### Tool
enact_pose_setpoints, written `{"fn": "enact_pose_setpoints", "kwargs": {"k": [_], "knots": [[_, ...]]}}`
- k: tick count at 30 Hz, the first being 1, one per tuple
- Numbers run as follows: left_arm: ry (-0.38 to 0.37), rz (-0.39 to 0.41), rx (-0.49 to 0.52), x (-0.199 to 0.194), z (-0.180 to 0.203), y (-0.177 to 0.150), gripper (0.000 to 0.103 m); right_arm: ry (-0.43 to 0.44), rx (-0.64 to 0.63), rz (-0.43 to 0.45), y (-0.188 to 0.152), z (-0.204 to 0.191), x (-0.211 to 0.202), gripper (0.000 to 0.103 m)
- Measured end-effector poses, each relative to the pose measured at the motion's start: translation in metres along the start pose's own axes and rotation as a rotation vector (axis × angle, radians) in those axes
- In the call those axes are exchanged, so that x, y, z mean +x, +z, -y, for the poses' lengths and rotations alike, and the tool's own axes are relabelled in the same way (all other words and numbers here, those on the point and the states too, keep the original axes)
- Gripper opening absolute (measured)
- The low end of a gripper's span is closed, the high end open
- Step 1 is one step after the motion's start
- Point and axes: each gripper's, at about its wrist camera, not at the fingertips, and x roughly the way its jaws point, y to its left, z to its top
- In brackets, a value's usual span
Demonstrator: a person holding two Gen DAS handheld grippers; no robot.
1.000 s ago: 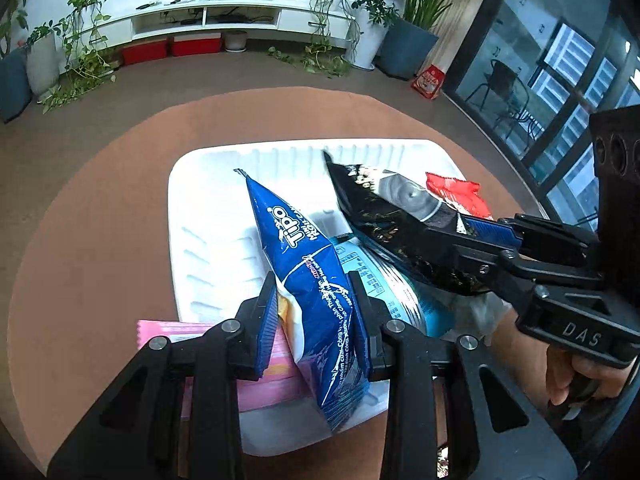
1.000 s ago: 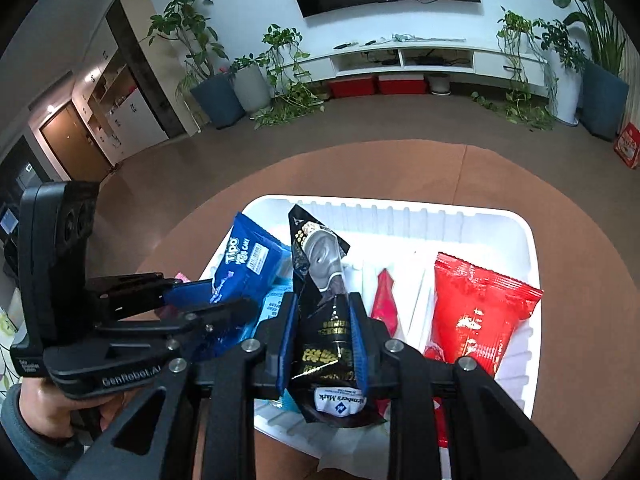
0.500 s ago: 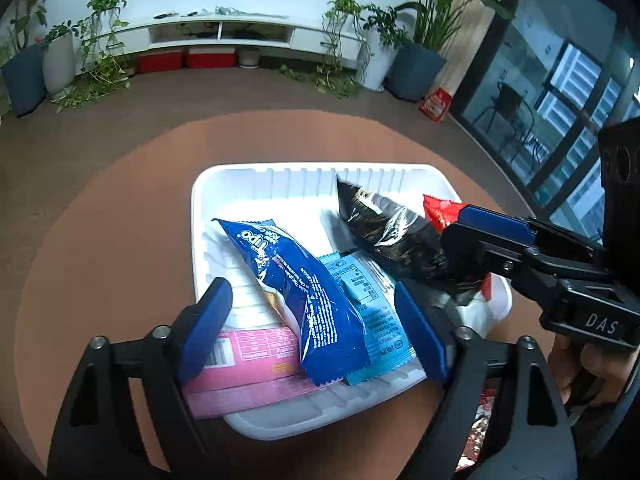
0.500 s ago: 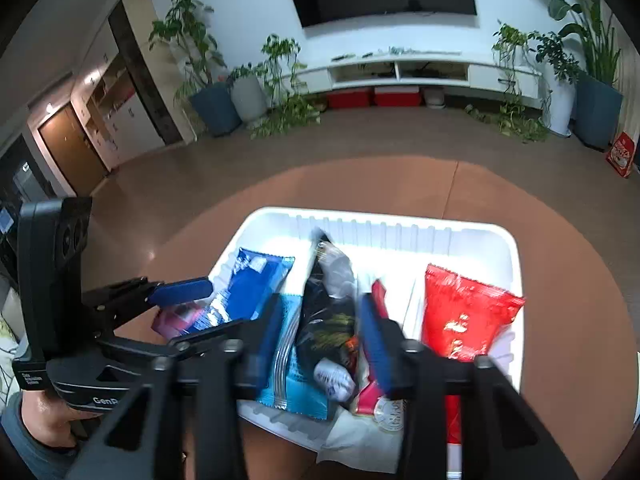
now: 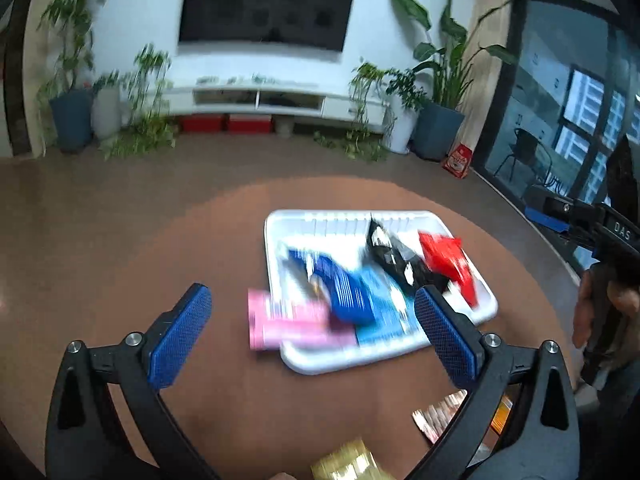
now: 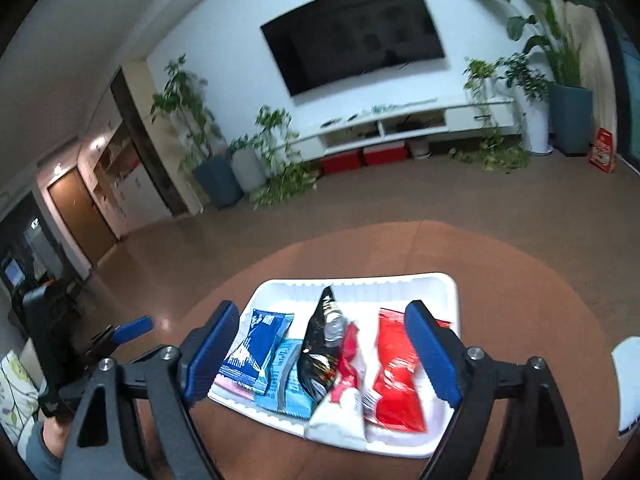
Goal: Organize snacks
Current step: 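Move the left tool to the gold bar and close on it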
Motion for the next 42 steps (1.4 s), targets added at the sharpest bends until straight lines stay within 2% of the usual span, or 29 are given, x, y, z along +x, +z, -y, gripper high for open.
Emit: {"fn": "enact_pose_setpoints", "kwargs": {"k": [4,7,10,13,17,20,22,24,26,34,37,39,42], "knots": [[0.043,0.002,-0.065,-0.039,-0.004,-0.035,0.103,-0.026,0.003,0.004,-0.020,0.001,-0.033,0.087],[0.097,-0.051,-0.062,-0.054,-0.002,-0.066,0.103,-0.111,-0.029,-0.030,-0.054,-0.002,-0.056,0.087],[0.115,-0.099,-0.034,-0.055,0.010,-0.086,0.103,-0.147,-0.061,-0.102,-0.088,-0.006,-0.066,0.084],[0.174,-0.138,0.027,-0.053,0.025,-0.097,0.103,-0.147,-0.084,-0.178,-0.117,-0.013,-0.071,0.073],[0.200,-0.229,0.065,-0.036,0.038,-0.111,0.102,-0.184,-0.127,-0.241,-0.149,-0.019,-0.075,0.071],[0.221,-0.275,0.095,-0.024,0.046,-0.118,0.102,-0.198,-0.152,-0.256,-0.157,-0.021,-0.076,0.071],[0.234,-0.283,0.101,-0.019,0.049,-0.119,0.098,-0.205,-0.165,-0.257,-0.157,-0.022,-0.076,0.071],[0.219,-0.302,0.108,-0.013,0.051,-0.120,0.082,-0.179,-0.178,-0.271,-0.159,-0.026,-0.073,0.071],[0.232,-0.323,0.122,-0.006,0.051,-0.119,0.073,-0.159,-0.200,-0.285,-0.161,-0.031,-0.069,0.071],[0.203,-0.348,0.136,0.007,0.048,-0.117,0.068,-0.071,-0.306,-0.317,-0.174,-0.060,-0.060,0.070],[0.184,-0.349,0.139,0.010,0.048,-0.119,0.060,-0.050,-0.339,-0.334,-0.178,-0.071,-0.055,0.068],[0.159,-0.348,0.134,0.009,0.046,-0.120,0.044,-0.039,-0.354,-0.354,-0.182,-0.076,-0.051,0.066],[0.117,-0.345,0.114,0.010,0.041,-0.122,0.039,-0.017,-0.382,-0.374,-0.187,-0.084,-0.043,0.063]]}}
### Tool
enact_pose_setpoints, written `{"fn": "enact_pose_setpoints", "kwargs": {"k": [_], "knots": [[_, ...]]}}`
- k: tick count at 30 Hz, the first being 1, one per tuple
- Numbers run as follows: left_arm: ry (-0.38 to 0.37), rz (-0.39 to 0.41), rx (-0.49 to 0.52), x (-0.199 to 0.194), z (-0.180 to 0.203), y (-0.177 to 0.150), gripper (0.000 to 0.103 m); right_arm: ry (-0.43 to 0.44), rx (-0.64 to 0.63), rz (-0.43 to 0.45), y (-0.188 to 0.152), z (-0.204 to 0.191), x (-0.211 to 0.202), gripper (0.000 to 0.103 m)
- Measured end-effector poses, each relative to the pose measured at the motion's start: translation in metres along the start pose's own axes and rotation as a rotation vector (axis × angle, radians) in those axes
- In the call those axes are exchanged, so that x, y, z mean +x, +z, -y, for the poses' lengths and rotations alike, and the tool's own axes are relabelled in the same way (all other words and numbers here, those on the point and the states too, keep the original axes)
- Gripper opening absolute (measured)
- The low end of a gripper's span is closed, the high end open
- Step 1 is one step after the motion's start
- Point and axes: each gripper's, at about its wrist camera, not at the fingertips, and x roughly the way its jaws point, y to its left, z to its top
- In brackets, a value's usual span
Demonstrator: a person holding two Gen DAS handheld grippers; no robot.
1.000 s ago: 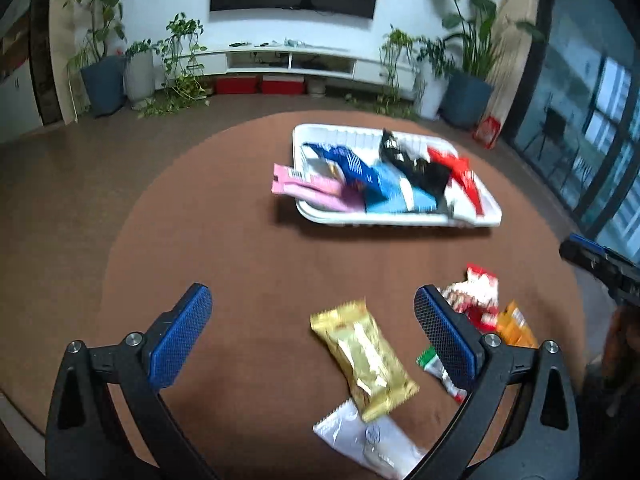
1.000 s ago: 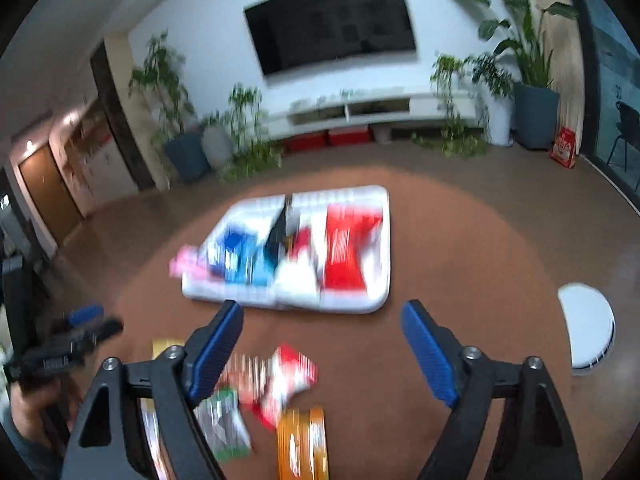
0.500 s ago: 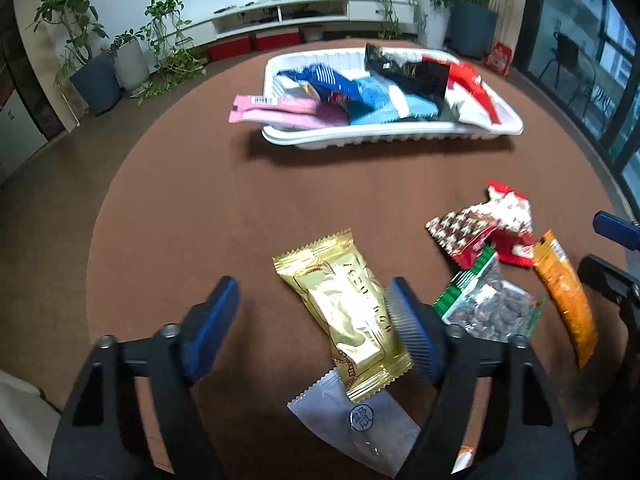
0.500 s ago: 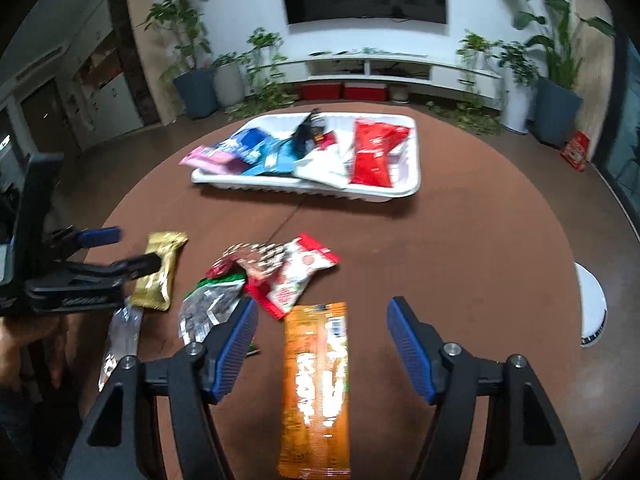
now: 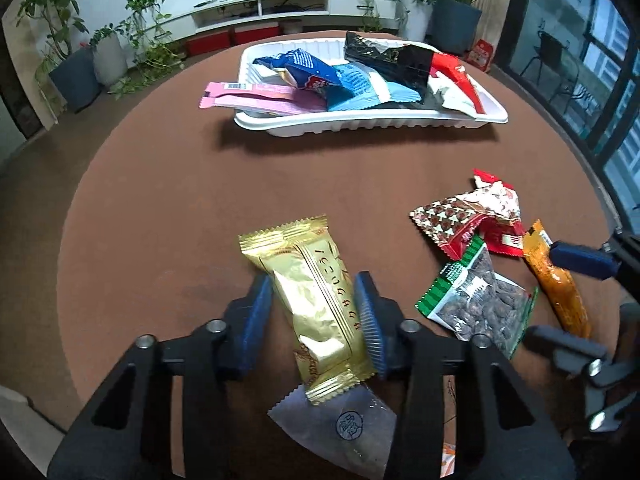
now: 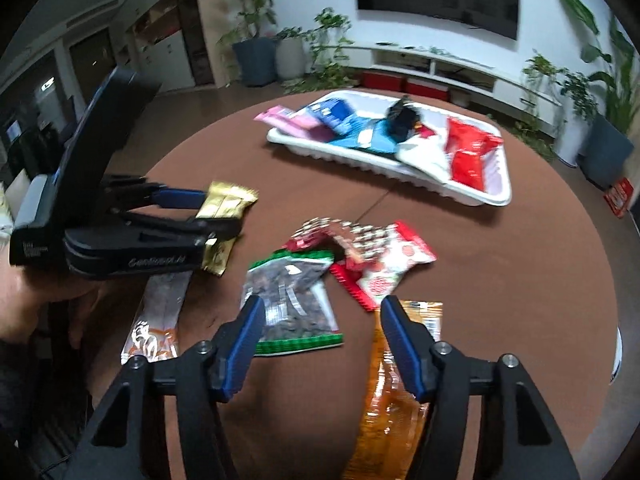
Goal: Organize snacks
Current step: 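Move the left tool to the gold bar and close on it, then grasp the green-white nut bag with the right tool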
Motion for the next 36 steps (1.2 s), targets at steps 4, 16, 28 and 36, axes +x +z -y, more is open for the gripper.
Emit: {"fn": "enact_pose_setpoints", "kwargs": {"k": [4,16,28,36], "knots": [[-0.046,0.009,-0.024,0.001,-0.009,0.000,0.034,0.023,-0.031,-0.022,-0.001,-0.011,0.009,0.059],[-0.127,0.062,-0.072,-0.004,-0.018,0.003,0.030,0.003,-0.035,-0.056,-0.003,-0.019,0.026,0.059],[-0.163,0.074,-0.074,-0.009,-0.014,0.000,0.030,-0.018,-0.071,-0.079,0.007,-0.023,0.040,0.063],[-0.191,0.081,-0.081,-0.012,-0.015,-0.002,0.030,0.020,-0.065,-0.093,0.008,-0.025,0.034,0.033]]}}
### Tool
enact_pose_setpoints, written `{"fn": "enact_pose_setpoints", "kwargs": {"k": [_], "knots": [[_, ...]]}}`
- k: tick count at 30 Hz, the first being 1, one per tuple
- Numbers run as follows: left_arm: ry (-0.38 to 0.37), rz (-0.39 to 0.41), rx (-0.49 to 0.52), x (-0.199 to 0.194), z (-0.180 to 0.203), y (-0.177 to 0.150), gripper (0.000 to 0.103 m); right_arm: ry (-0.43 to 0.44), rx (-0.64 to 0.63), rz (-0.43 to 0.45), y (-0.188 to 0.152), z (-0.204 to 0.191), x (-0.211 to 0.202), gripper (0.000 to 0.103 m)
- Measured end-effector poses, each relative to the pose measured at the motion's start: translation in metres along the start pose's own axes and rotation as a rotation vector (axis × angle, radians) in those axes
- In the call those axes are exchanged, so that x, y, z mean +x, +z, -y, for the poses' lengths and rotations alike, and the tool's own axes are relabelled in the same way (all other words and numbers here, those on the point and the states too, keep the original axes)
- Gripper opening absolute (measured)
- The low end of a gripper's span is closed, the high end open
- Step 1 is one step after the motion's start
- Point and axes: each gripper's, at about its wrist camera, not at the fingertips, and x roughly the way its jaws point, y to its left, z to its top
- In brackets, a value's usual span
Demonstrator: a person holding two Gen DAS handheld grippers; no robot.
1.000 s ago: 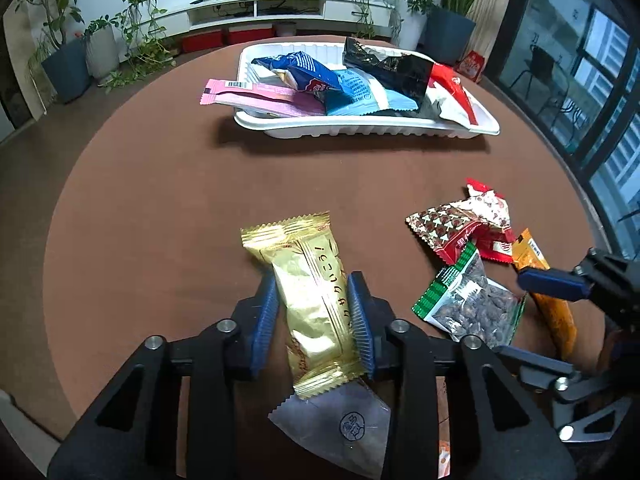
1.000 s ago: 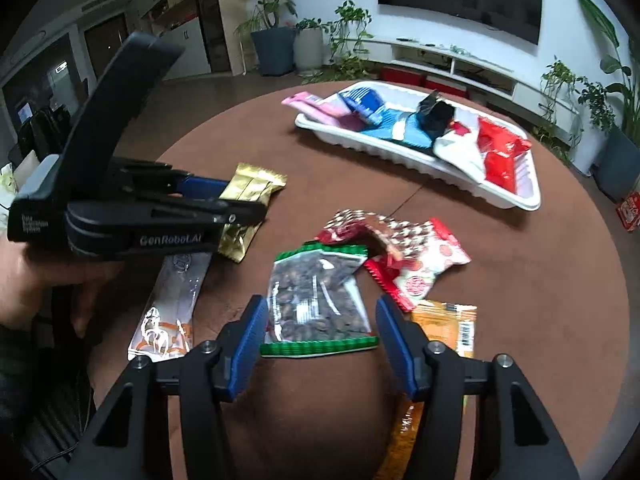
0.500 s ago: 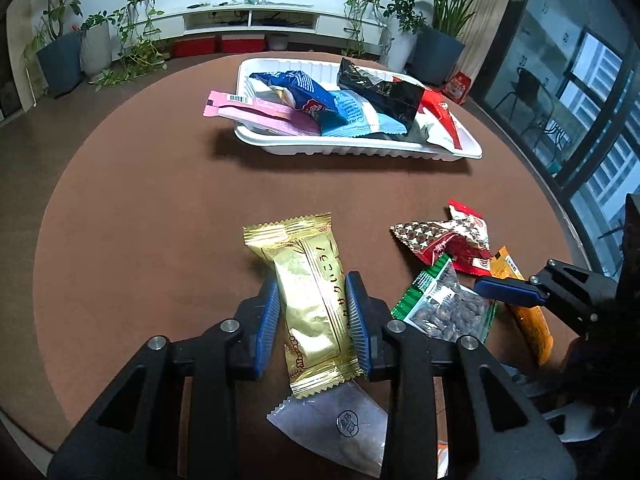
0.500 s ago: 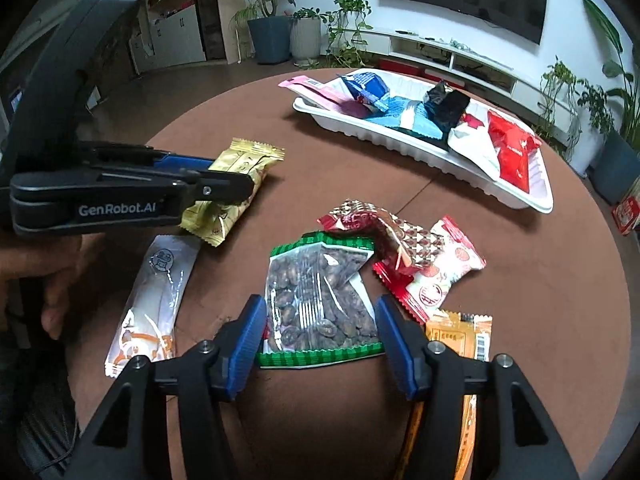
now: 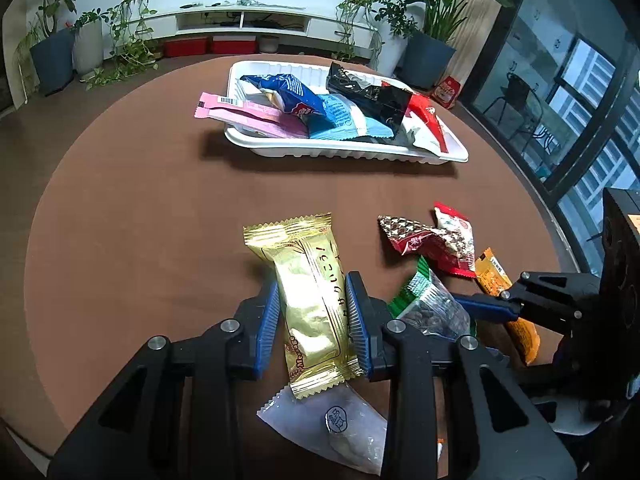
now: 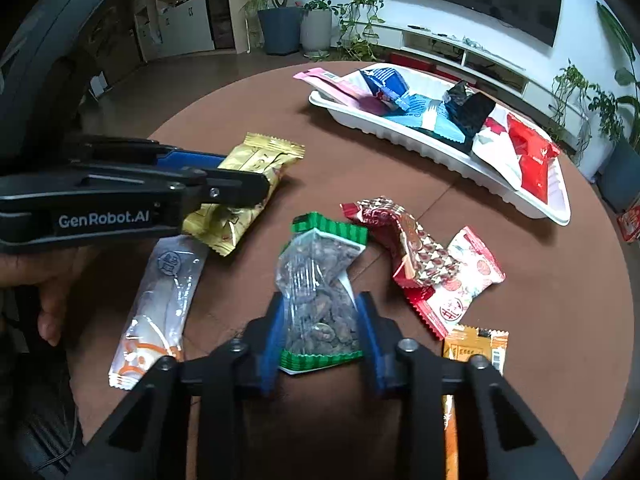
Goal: Organize snacks
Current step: 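Grasp the green-white nut bag with the right tool, then carry the gold bar and nut bag over the tray and open both tools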
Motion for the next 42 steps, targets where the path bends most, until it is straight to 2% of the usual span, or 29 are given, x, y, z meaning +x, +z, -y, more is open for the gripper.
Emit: {"fn": "enact_pose_setpoints", "kwargs": {"k": [4,10,14,20,24,28,31,36,38,42], "knots": [[-0.027,0.011,-0.006,-0.004,0.000,0.000,0.030,0.035,0.038,0.022,-0.005,0.005,-0.012,0.031],[-0.082,0.069,-0.012,-0.026,0.005,0.005,0.030,0.132,0.174,0.143,-0.006,0.028,-0.053,0.031],[-0.115,0.124,-0.006,-0.052,0.010,0.023,0.030,0.124,0.231,0.217,0.009,0.056,-0.080,0.031],[-0.055,0.162,0.087,-0.054,0.020,0.086,0.030,0.035,0.281,0.314,0.059,0.110,-0.102,0.031],[-0.026,0.140,0.124,-0.021,0.021,0.139,0.030,-0.003,0.315,0.319,0.102,0.147,-0.080,0.031],[0.008,0.081,0.146,0.028,0.021,0.177,0.030,-0.053,0.295,0.273,0.138,0.169,-0.038,0.031],[0.036,0.052,0.185,0.058,0.024,0.189,0.030,-0.065,0.286,0.241,0.153,0.178,-0.009,0.031],[0.041,0.013,0.156,0.103,0.014,0.187,0.030,-0.114,0.253,0.172,0.160,0.186,0.031,0.031],[0.049,-0.015,0.175,0.117,0.016,0.184,0.030,-0.142,0.233,0.156,0.158,0.185,0.037,0.031],[0.068,-0.012,0.182,0.126,0.022,0.184,0.031,-0.188,0.183,0.130,0.157,0.178,0.049,0.031]]}}
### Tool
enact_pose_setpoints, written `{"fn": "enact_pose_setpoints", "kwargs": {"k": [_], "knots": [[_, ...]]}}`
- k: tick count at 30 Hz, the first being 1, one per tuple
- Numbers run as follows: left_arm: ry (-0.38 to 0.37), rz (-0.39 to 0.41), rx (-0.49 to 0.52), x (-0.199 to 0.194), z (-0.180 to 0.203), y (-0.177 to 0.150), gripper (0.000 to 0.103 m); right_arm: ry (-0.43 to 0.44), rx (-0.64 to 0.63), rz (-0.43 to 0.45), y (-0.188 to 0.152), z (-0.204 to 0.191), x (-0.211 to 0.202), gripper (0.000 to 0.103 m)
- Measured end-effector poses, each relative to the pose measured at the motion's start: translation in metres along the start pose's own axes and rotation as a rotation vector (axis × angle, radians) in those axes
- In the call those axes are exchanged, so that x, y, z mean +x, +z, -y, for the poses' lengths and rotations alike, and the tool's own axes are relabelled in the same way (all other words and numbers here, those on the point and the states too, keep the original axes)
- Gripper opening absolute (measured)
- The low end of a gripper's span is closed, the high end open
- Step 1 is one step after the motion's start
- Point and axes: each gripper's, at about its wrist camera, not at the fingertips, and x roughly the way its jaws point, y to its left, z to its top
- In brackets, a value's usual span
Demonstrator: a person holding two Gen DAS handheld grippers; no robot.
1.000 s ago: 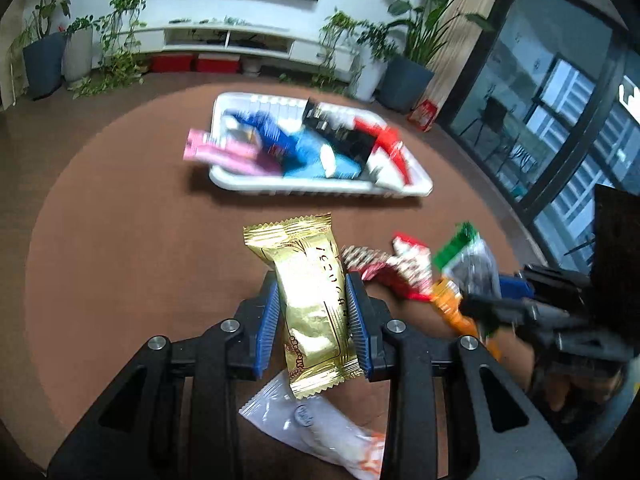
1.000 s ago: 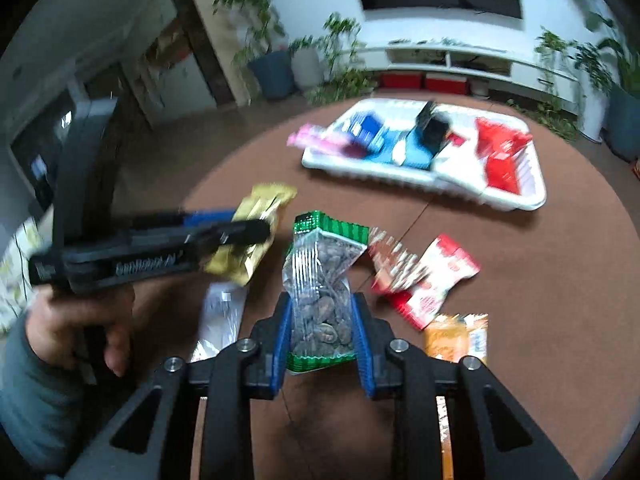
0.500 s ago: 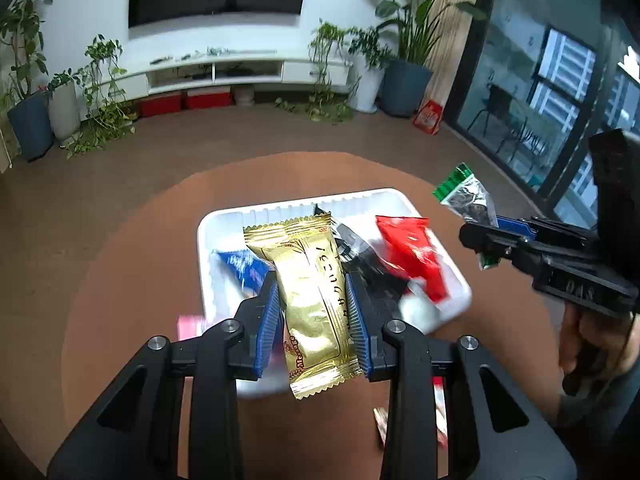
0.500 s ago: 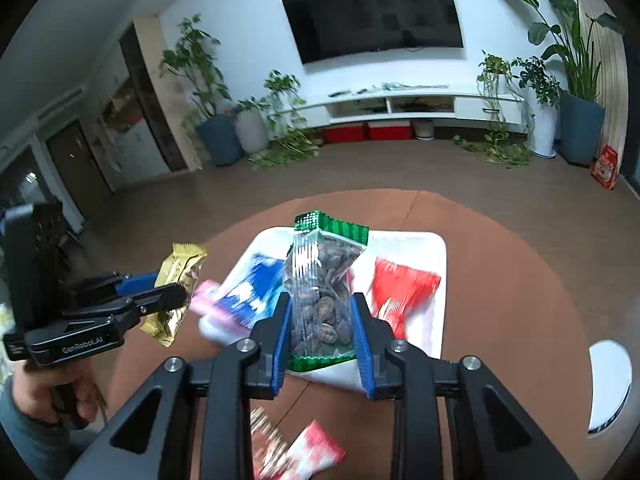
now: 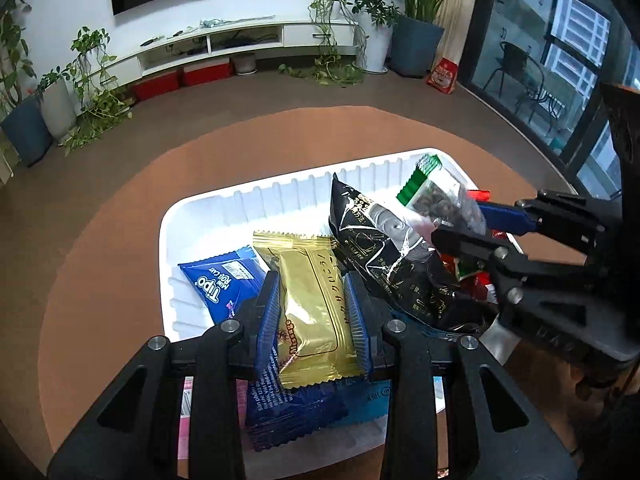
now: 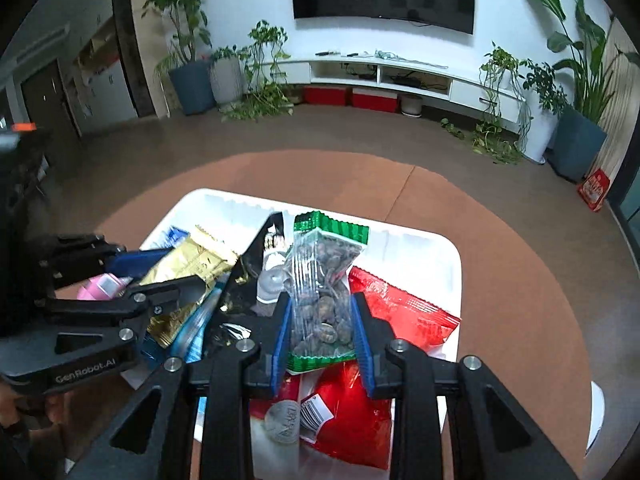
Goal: Organize snacks
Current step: 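Carry the gold bar and nut bag over the tray and open both tools, then move both tools back to the white packet and the orange bar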
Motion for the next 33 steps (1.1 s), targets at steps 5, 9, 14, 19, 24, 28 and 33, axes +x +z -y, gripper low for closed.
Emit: {"fn": "enact_pose_setpoints", "kwargs": {"k": [5,9,14,19,24,28,33], "knots": [[0.014,0.003,0.000,0.007,0.007,-0.005,0.033,-0.031,-0.030,0.013,-0.006,-0.007,-0.006,0.035],[0.005,0.025,0.000,0.006,0.010,-0.006,0.066,-0.033,-0.015,0.014,-0.005,-0.004,-0.004,0.041],[0.005,0.042,-0.020,-0.005,0.010,-0.004,0.080,-0.038,-0.017,0.026,-0.004,-0.003,-0.011,0.052],[0.002,0.064,-0.049,-0.030,0.003,-0.007,0.102,-0.039,-0.014,0.083,0.000,0.000,-0.036,0.069],[0.061,0.120,-0.085,-0.075,-0.017,-0.018,0.103,-0.015,0.048,0.151,0.002,0.020,-0.069,0.071],[0.110,0.224,-0.140,-0.129,-0.024,-0.050,0.103,0.024,0.105,0.184,-0.015,0.034,-0.103,0.072],[0.123,0.189,-0.297,-0.179,-0.020,-0.128,0.103,0.051,0.132,0.188,-0.055,0.023,-0.141,0.072]]}}
